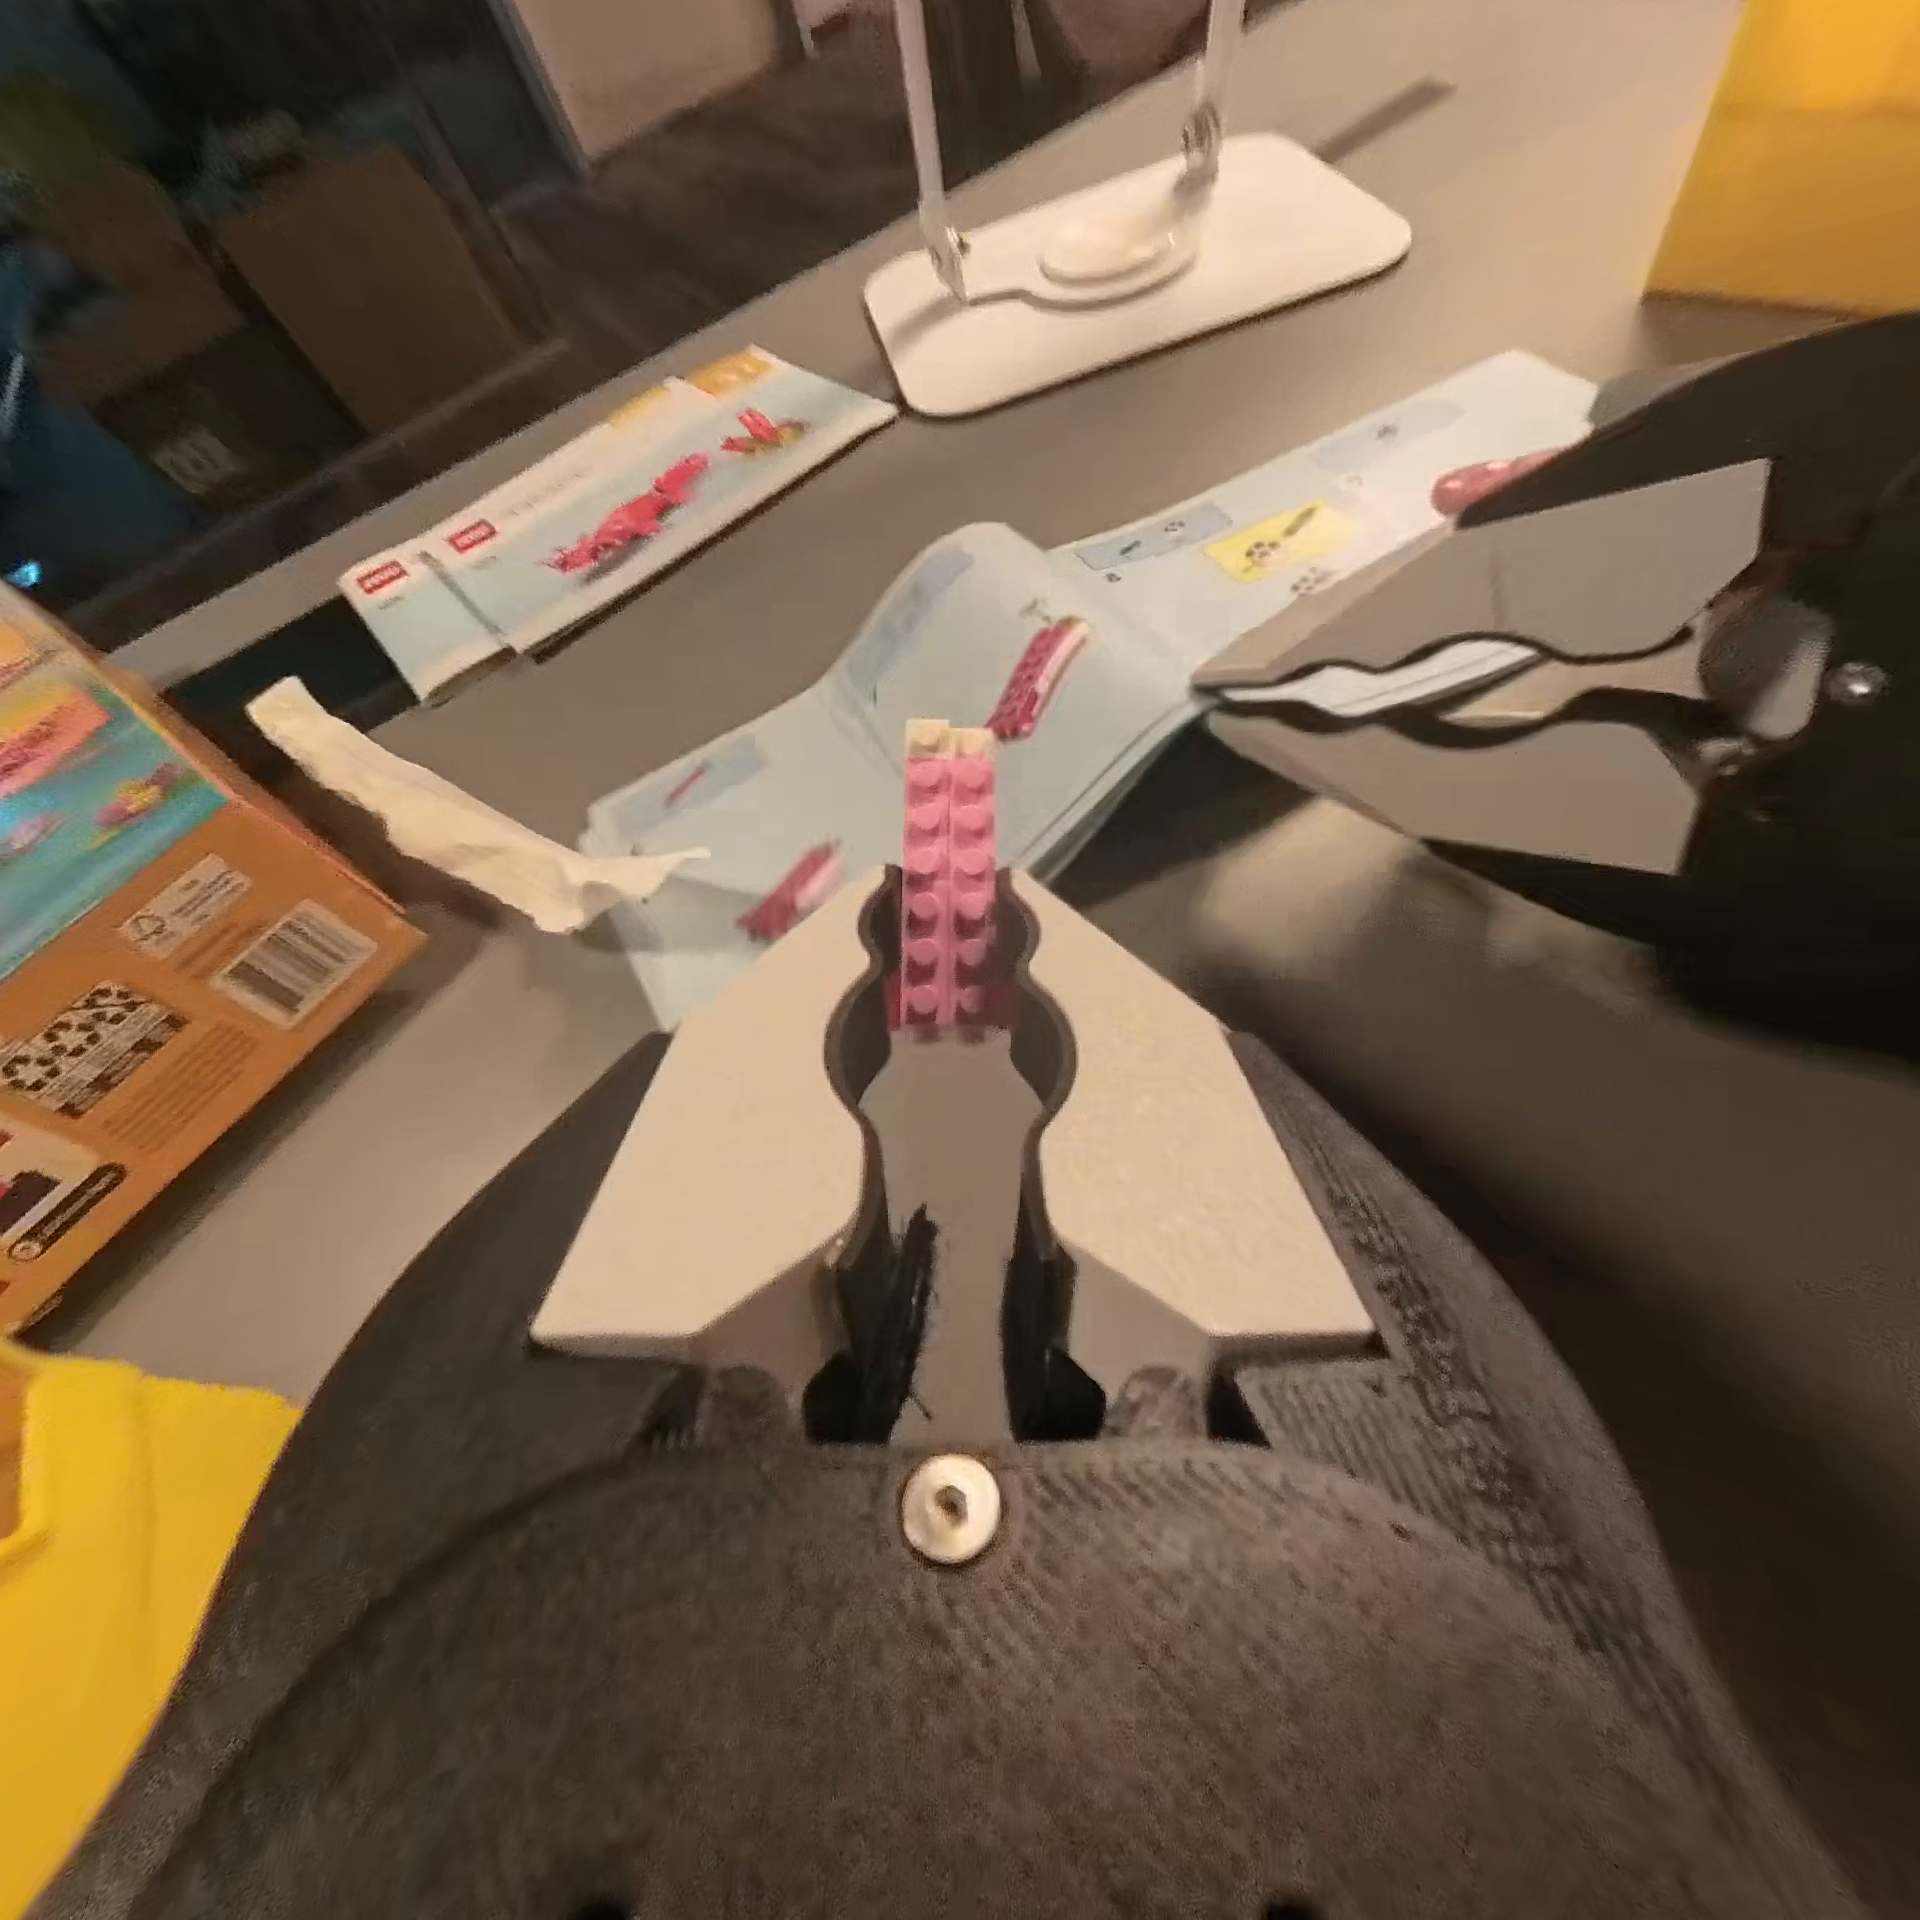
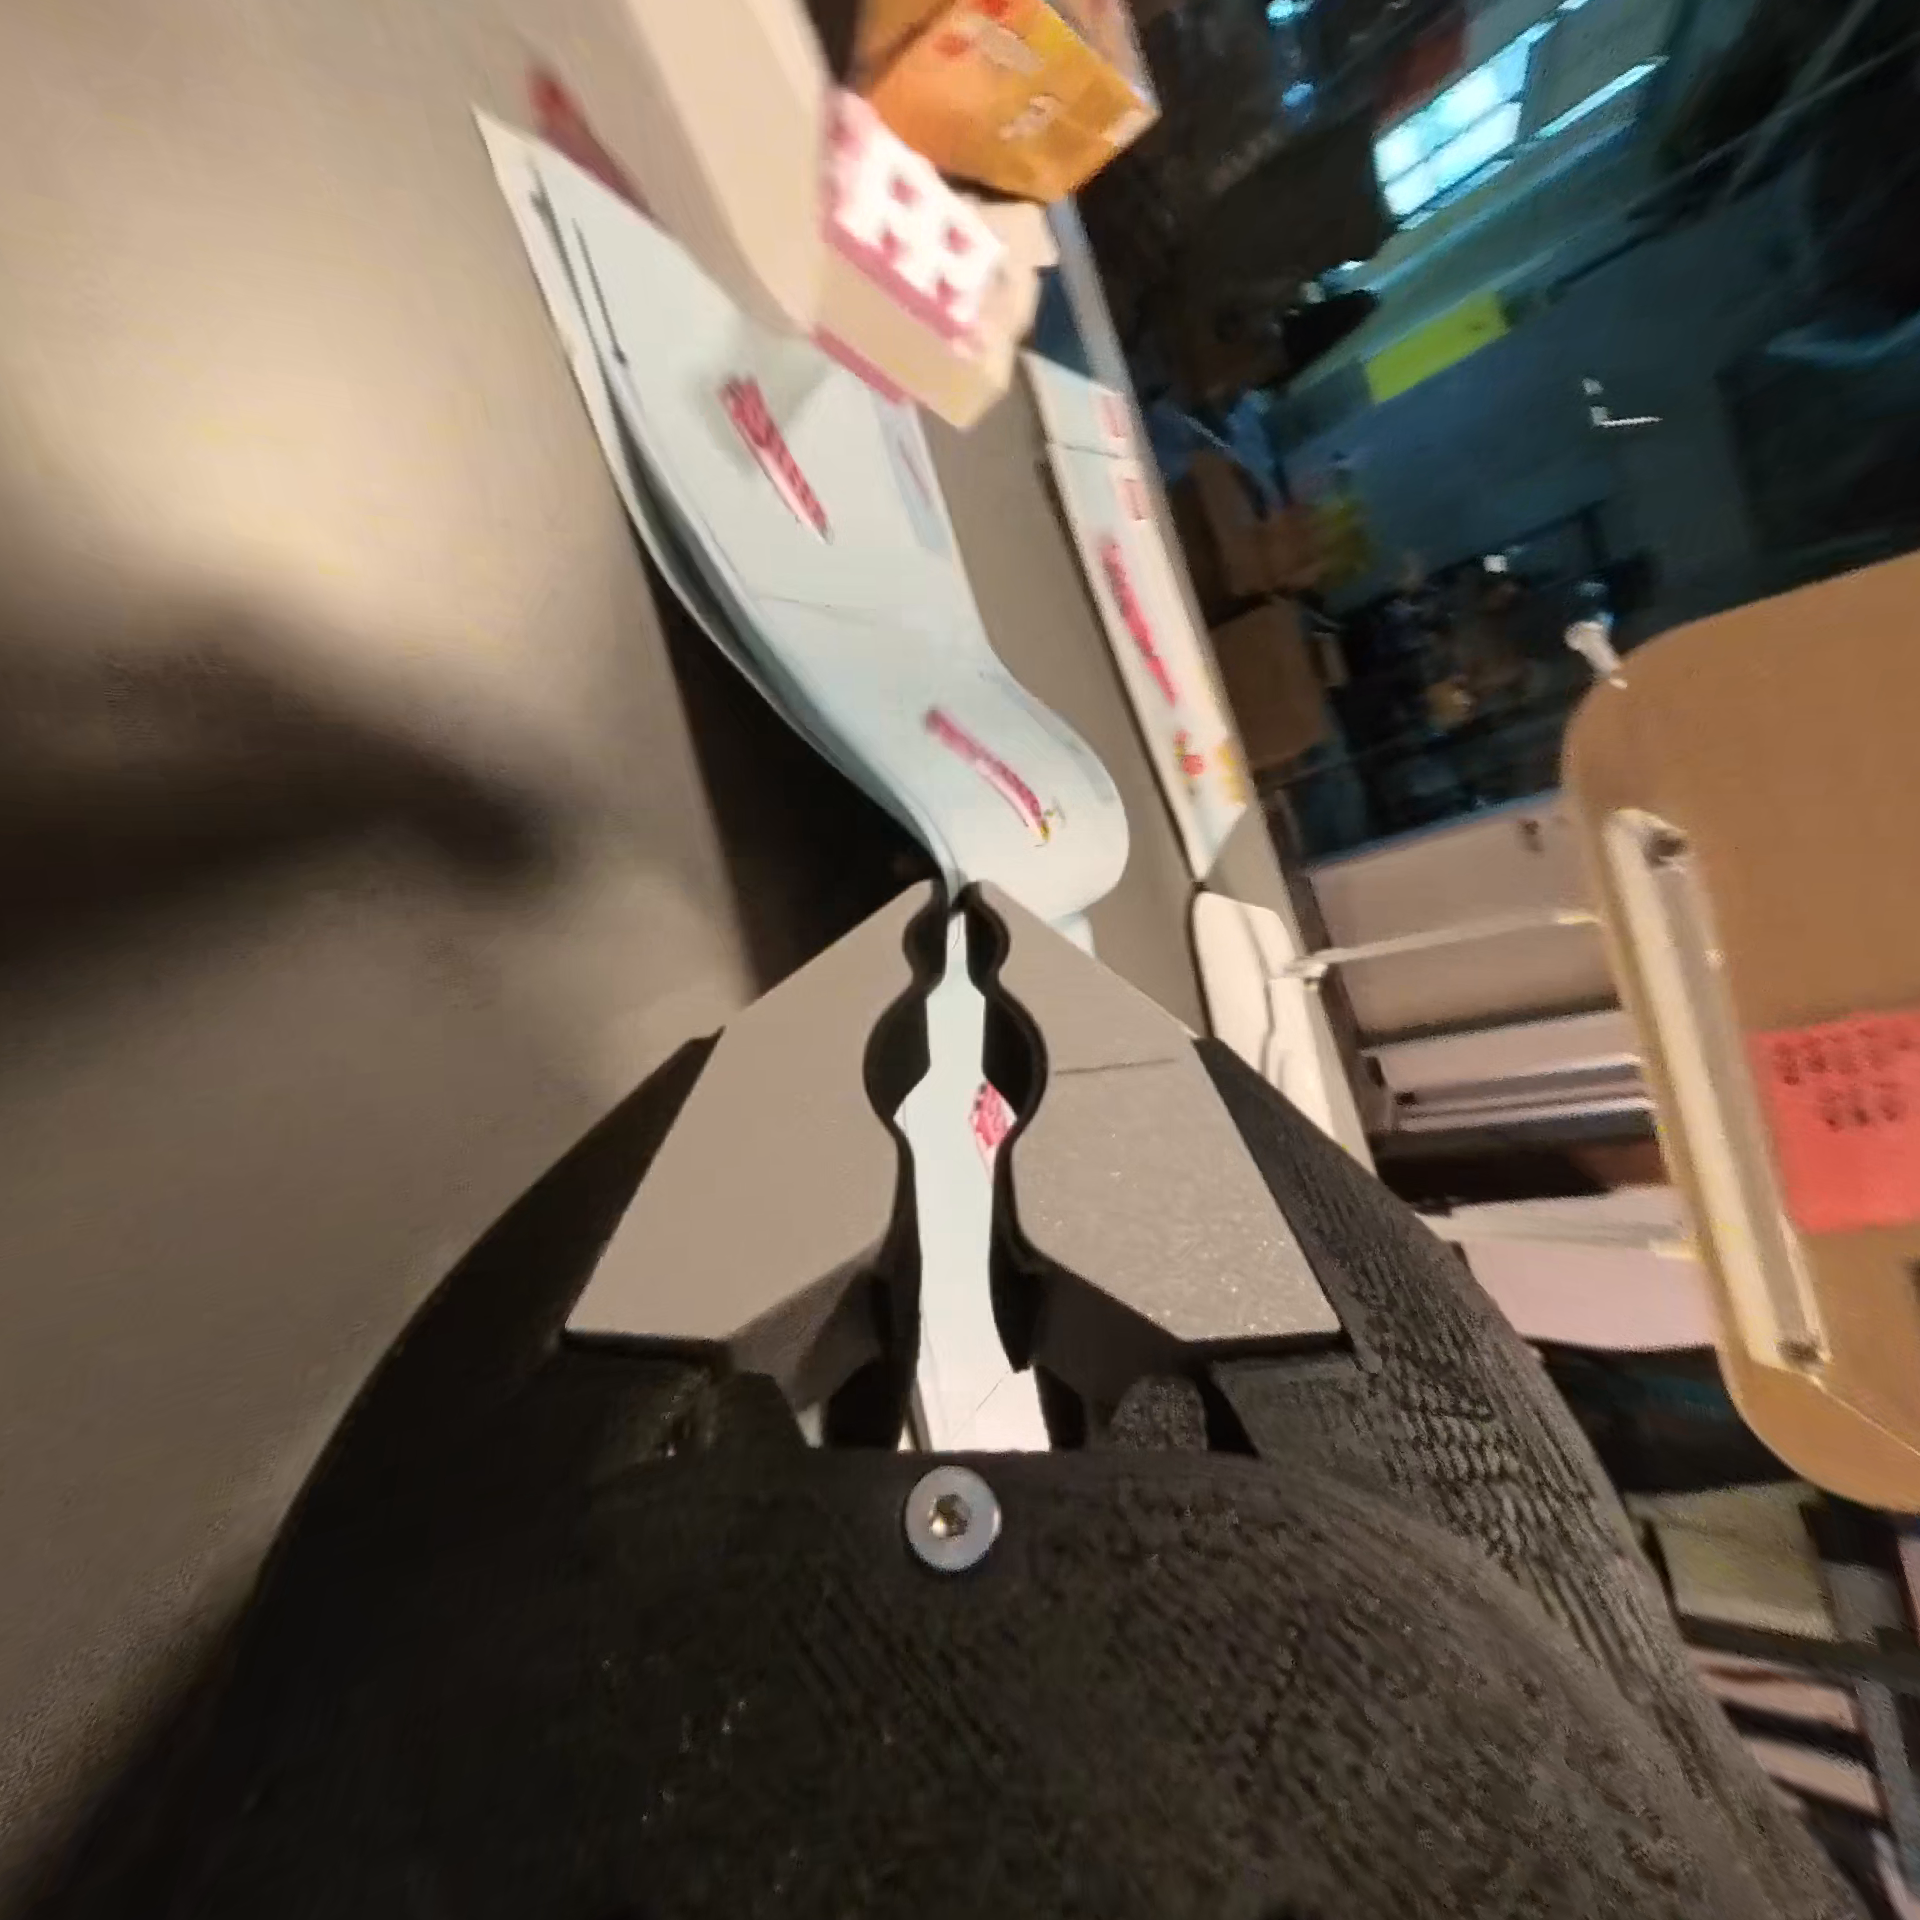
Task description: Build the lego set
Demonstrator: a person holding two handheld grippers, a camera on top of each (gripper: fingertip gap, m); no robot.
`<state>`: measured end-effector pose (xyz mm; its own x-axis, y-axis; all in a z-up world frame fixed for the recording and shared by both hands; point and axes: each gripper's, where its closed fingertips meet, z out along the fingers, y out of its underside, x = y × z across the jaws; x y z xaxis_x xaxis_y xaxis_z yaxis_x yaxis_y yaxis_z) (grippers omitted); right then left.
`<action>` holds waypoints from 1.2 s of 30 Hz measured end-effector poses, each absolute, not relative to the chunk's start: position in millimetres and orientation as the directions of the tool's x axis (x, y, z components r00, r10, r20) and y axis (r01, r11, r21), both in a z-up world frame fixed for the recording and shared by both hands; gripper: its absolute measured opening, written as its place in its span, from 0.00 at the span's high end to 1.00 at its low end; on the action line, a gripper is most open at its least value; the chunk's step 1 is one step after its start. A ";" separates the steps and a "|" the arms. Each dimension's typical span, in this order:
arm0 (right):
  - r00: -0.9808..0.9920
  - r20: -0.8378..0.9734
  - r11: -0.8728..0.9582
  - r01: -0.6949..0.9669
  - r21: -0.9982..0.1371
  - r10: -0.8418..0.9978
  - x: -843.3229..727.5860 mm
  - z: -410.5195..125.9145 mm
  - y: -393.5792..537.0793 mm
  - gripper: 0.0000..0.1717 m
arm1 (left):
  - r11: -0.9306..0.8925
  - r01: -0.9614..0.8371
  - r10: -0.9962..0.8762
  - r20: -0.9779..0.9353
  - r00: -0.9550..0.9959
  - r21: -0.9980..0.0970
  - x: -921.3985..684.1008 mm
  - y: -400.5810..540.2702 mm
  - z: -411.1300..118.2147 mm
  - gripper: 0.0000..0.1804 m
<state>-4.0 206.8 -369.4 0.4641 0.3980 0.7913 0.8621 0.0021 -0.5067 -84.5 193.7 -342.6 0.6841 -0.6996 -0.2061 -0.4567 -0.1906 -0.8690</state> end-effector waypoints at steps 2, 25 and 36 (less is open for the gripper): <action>0.544 0.755 -0.035 0.819 -0.573 0.365 3.7 -357.1 218.4 1.00 | -0.187 -0.423 -0.693 -0.186 0.696 -0.887 -88.3 192.3 -338.8 0.91; 0.643 0.113 -0.317 0.513 -0.798 0.757 -2.0 -400.0 236.6 0.89 | -0.319 -0.476 -0.778 -0.060 0.625 -0.819 -84.0 178.3 -379.7 0.91; 0.595 0.056 -0.340 0.531 -0.776 0.802 -10.1 -406.4 238.2 0.97 | -0.318 -0.553 -0.847 -0.032 0.531 -0.770 -76.0 164.1 -393.5 0.91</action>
<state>-10.1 238.2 -406.4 0.5951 0.8017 0.0556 0.5309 -0.3403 -0.7761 -76.0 164.1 -393.5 0.5313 -0.8466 -0.0319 -0.5528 -0.3179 -0.7703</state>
